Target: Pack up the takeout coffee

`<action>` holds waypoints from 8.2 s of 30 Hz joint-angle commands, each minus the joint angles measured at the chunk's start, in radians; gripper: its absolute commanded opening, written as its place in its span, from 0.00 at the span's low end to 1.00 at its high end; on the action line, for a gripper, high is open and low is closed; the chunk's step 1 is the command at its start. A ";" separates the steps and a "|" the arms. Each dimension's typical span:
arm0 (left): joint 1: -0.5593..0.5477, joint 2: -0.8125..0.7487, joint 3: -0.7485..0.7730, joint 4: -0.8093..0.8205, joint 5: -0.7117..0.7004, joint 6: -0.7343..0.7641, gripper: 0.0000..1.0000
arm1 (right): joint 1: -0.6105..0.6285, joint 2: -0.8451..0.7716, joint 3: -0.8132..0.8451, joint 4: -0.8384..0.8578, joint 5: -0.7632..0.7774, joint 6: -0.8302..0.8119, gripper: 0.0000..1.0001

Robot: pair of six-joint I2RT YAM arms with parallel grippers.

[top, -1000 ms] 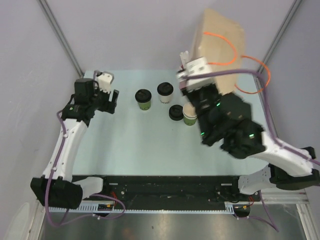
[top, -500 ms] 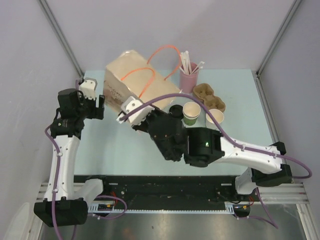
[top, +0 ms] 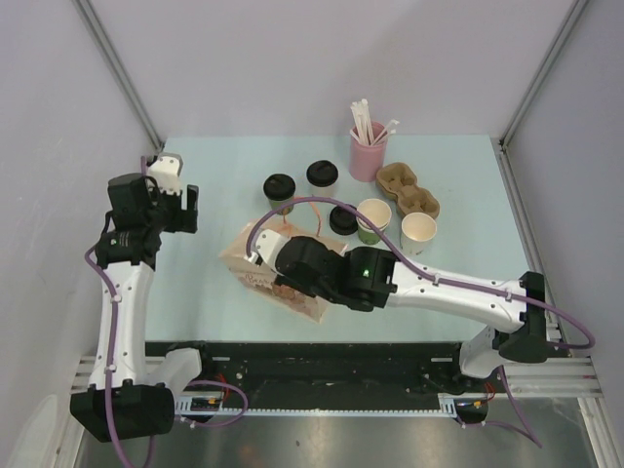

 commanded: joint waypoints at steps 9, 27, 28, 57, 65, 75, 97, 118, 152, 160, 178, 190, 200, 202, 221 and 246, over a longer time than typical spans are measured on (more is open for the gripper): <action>0.008 0.001 0.045 -0.037 0.076 -0.016 0.83 | -0.066 0.044 0.058 -0.028 -0.190 0.086 0.19; -0.132 -0.013 0.123 -0.128 0.096 0.046 0.86 | -0.255 -0.077 0.398 -0.123 -0.097 0.157 0.84; -0.132 -0.005 0.137 -0.134 0.104 0.044 0.86 | -0.323 -0.097 0.388 -0.126 -0.164 0.168 0.84; -0.189 0.063 0.225 -0.213 0.018 0.038 0.86 | -1.426 0.396 0.062 0.180 -0.717 -0.053 0.46; -0.189 0.067 0.240 -0.221 0.001 0.043 0.86 | -1.415 0.449 0.075 0.151 -0.725 -0.085 0.47; -0.189 0.076 0.252 -0.221 0.013 0.046 0.86 | -1.397 0.473 0.075 0.145 -0.683 -0.093 0.37; -0.190 0.063 0.242 -0.221 0.032 0.069 0.86 | -1.371 0.505 0.092 0.124 -0.656 -0.119 0.34; -0.190 0.072 0.237 -0.221 0.038 0.092 0.86 | -1.345 0.355 0.042 0.164 -0.605 -0.124 0.00; -0.192 0.099 0.248 -0.223 0.021 0.102 0.86 | -1.188 0.619 0.335 0.041 -0.843 -0.472 0.50; -0.192 0.107 0.252 -0.224 0.022 0.096 0.86 | -1.190 0.651 0.353 0.038 -0.831 -0.483 0.40; -0.193 0.096 0.243 -0.224 0.024 0.110 0.86 | -1.176 0.650 0.384 0.006 -0.800 -0.535 0.02; -0.193 0.101 0.239 -0.223 0.044 0.118 0.86 | -1.187 0.450 0.211 0.219 -0.694 -0.545 0.00; -0.193 0.104 0.243 -0.223 0.065 0.124 0.86 | -1.184 0.370 0.155 0.305 -0.664 -0.570 0.00; -0.193 0.104 0.246 -0.224 0.076 0.118 0.86 | -1.187 0.348 0.160 0.317 -0.642 -0.558 0.00; -0.319 0.182 0.306 -0.221 0.162 -0.016 0.79 | -0.848 -0.074 0.359 0.223 -0.558 -0.553 0.00; -0.317 0.141 0.166 -0.178 0.294 -0.066 0.10 | -0.273 0.113 0.378 0.115 -0.590 -0.346 0.00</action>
